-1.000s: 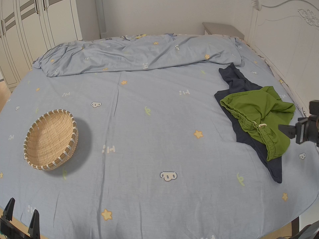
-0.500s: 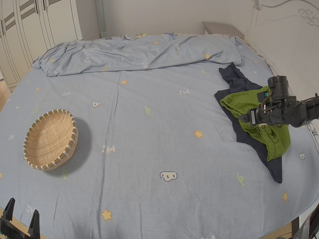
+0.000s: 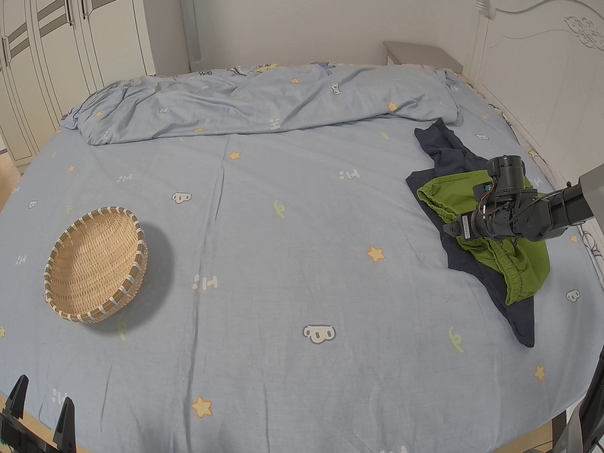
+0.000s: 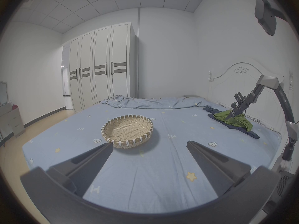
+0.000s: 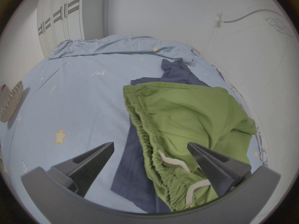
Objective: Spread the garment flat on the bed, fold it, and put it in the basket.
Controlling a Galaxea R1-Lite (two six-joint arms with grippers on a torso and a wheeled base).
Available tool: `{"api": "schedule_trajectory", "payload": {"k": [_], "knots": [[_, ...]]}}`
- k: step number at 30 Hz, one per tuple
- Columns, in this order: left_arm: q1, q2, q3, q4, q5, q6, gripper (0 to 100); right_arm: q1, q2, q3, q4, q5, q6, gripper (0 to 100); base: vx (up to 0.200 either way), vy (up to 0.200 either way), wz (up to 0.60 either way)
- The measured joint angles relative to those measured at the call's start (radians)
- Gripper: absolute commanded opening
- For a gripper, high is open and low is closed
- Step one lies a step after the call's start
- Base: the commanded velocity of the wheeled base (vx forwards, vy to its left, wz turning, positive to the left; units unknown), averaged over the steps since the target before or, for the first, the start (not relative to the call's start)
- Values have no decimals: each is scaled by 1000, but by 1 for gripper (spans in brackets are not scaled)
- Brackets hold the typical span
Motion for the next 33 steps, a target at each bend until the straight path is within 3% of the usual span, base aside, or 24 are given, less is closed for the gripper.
{"api": "schedule_trajectory", "payload": {"k": [7, 8, 25, 29, 33], "knots": [[0, 0, 0, 0, 0, 0, 100, -8, 26, -11, -1, -3, -1, 100, 0, 0, 0], [0, 0, 0, 0, 0, 0, 100, -9, 28, -11, -3, -3, -1, 0, 0, 0, 0], [0, 0, 0, 0, 0, 0, 100, 3, 48, -48, 1, -23, 6, 0, 0, 0, 0], [1, 0, 0, 0, 0, 0, 100, 28, 28, -77, 105, -21, 51, 0, 0, 0, 0], [1, 0, 0, 0, 0, 0, 100, 105, -2, -143, 261, -17, 146, 0, 0, 0, 0]]}}
